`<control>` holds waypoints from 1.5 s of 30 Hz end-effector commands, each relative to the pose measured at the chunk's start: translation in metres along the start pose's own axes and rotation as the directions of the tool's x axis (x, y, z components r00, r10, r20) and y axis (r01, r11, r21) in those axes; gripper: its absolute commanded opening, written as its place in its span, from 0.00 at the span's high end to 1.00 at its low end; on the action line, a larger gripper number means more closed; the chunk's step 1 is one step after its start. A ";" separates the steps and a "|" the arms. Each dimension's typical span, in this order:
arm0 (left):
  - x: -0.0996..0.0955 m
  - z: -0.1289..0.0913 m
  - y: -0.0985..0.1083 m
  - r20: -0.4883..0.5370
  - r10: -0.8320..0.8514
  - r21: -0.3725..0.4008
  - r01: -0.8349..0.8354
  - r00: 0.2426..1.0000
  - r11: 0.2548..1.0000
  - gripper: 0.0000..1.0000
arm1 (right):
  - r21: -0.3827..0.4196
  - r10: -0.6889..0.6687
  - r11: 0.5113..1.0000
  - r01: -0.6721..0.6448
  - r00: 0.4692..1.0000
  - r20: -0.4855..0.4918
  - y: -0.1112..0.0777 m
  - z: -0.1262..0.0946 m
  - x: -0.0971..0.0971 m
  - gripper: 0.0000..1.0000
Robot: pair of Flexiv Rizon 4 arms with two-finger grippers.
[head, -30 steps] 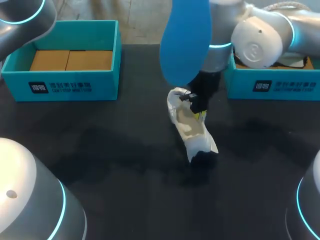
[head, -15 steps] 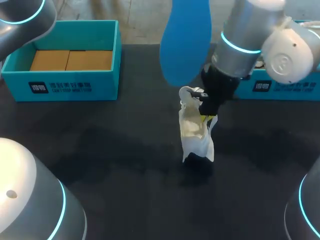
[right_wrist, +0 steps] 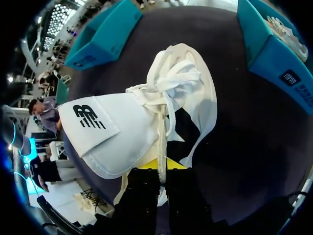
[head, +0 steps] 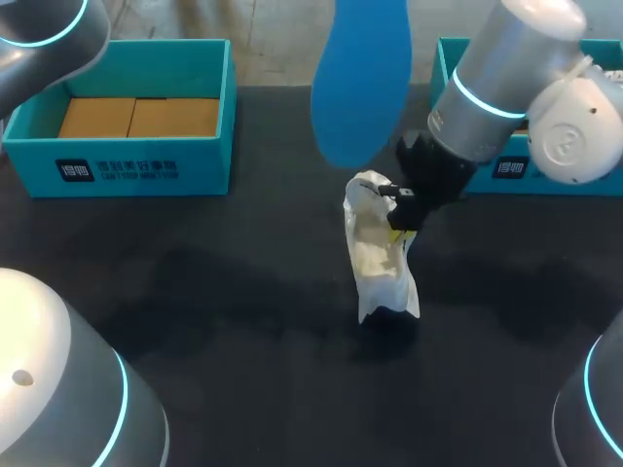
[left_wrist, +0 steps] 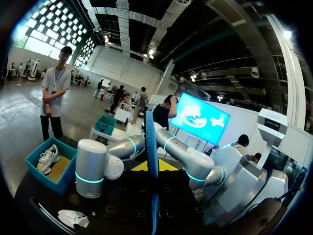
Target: Take the shoe out of the shoebox, open the shoe tongue, remove and reinsert the insole, then place the shoe into the shoebox
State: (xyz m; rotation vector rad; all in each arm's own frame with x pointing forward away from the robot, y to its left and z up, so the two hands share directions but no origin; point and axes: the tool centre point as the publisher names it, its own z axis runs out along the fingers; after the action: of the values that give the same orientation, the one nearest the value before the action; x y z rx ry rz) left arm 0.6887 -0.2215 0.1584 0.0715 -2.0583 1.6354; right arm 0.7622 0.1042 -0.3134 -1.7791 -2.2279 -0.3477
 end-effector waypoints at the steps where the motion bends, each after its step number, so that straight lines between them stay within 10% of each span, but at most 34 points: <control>1: -0.001 0.000 -0.001 0.000 -0.001 -0.002 0.001 1.000 1.000 1.00 | 0.009 -0.009 1.000 0.009 0.999 -0.040 0.006 0.012 -0.005 1.00; 22: -0.001 0.000 -0.001 0.000 -0.001 -0.002 0.001 1.000 1.000 1.00 | 0.050 -0.049 0.997 0.058 0.985 -0.165 0.017 0.050 -0.026 1.00; 23: -0.001 0.000 -0.001 0.000 -0.001 -0.002 0.001 1.000 1.000 1.00 | 0.050 -0.048 0.997 0.057 0.985 -0.166 0.016 0.050 -0.027 0.90; 25: -0.001 0.000 -0.001 0.000 -0.001 -0.002 0.001 1.000 1.000 1.00 | 0.047 -0.047 0.997 0.055 0.985 -0.165 0.016 0.049 -0.027 0.08; 26: -0.001 0.000 -0.001 0.000 -0.001 -0.002 0.001 1.000 1.000 1.00 | 0.043 -0.047 0.998 0.055 0.986 -0.163 0.015 0.048 -0.027 0.00; 45: -0.001 0.000 -0.001 0.000 -0.001 -0.002 0.001 1.000 1.000 1.00 | -0.041 -0.024 0.999 0.021 0.997 -0.078 -0.002 -0.003 -0.023 0.00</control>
State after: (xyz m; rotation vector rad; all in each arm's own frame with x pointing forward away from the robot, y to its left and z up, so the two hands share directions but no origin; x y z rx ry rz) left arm 0.6887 -0.2215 0.1584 0.0715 -2.0583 1.6354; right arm 0.7750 0.0889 -0.3303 -1.7116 -2.1947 -0.4517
